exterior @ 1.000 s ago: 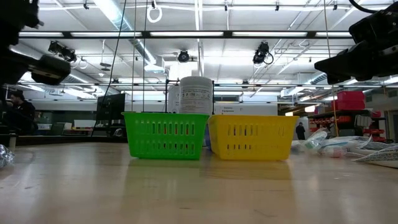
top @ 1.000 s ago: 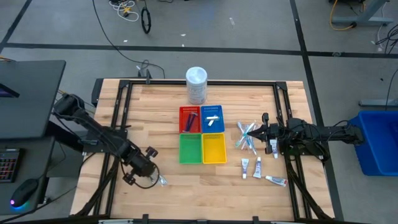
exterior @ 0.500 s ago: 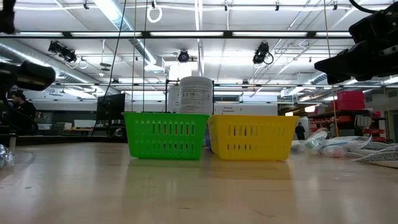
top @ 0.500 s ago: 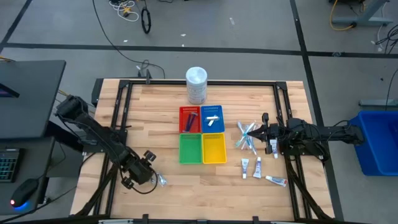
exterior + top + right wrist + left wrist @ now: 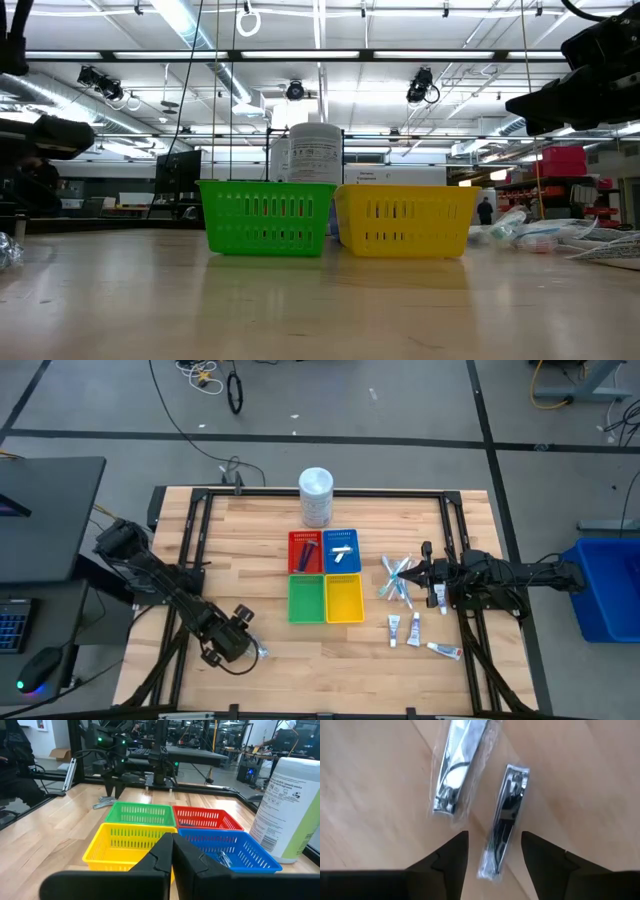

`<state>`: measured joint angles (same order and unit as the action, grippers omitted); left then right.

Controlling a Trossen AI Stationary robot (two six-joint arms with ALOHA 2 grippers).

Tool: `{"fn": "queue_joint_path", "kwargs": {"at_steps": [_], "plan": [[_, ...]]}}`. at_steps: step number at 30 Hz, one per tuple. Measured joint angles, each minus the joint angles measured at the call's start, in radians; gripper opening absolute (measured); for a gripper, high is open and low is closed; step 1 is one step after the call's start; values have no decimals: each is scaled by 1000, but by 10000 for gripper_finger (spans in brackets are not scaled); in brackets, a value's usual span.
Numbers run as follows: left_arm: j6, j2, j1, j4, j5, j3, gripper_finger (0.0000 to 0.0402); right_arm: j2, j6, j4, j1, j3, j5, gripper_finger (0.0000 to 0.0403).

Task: Pick & Place Travel size toiletries
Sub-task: Put the silver nail cutter into the blue bin

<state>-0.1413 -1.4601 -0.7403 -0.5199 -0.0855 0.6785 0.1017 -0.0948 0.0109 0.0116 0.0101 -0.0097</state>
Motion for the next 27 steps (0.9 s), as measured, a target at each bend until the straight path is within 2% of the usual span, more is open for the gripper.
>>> {"fn": "queue_joint_path", "kwargs": {"at_steps": [17,27], "plan": [[21,-56,-4,28,-3,15,174,0,0,0,0,0,0,13],[62,-57,-4,47,22,15,120,0,0,0,0,0,0,14]]}}
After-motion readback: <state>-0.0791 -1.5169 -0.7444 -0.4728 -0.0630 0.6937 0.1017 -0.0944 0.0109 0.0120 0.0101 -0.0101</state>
